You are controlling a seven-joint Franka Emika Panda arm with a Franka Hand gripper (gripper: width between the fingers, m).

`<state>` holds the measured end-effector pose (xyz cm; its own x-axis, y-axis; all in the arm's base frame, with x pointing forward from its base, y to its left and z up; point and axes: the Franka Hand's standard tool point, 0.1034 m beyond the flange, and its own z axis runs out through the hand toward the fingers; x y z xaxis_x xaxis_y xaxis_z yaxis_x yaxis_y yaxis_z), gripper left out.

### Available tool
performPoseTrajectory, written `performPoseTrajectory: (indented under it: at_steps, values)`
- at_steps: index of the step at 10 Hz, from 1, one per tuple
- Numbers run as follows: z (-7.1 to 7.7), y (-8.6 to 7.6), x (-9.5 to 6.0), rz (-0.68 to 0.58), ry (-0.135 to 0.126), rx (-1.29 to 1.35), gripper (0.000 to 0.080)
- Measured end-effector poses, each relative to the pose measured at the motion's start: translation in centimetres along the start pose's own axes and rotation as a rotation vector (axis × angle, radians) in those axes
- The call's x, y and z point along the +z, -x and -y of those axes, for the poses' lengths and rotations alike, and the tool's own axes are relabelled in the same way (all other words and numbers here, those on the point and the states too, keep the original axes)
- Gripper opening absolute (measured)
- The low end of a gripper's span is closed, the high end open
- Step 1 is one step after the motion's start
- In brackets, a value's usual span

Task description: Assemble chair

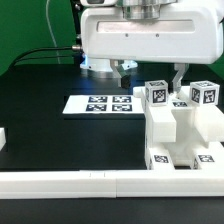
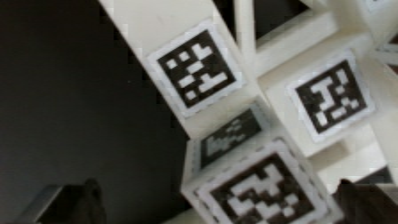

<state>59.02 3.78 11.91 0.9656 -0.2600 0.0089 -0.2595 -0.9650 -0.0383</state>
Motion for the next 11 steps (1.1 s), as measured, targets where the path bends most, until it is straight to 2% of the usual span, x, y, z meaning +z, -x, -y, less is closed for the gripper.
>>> performPoseTrajectory:
  at_steps: [1, 2, 3, 5, 8, 9, 11]
  values:
    - [0.46, 0.19, 0.15, 0.001, 0.003, -0.101, 0.0649]
    - [0.20, 0.10, 0.13, 0.001, 0.004, -0.093, 0.0526]
    - [0.17, 0.10, 0.14, 0.001, 0.005, -0.075, 0.0526]
    - [0.22, 0.13, 0.16, 0.001, 0.004, 0.020, 0.0280]
    - [0.24, 0.15, 0.18, 0.002, 0.004, 0.197, 0.0282]
    - [0.26, 0.07, 0.17, 0.003, 0.004, 0.369, 0.0282]
    - [0.28, 0.14, 0.23, -0.020, -0.014, 0.791, 0.0282]
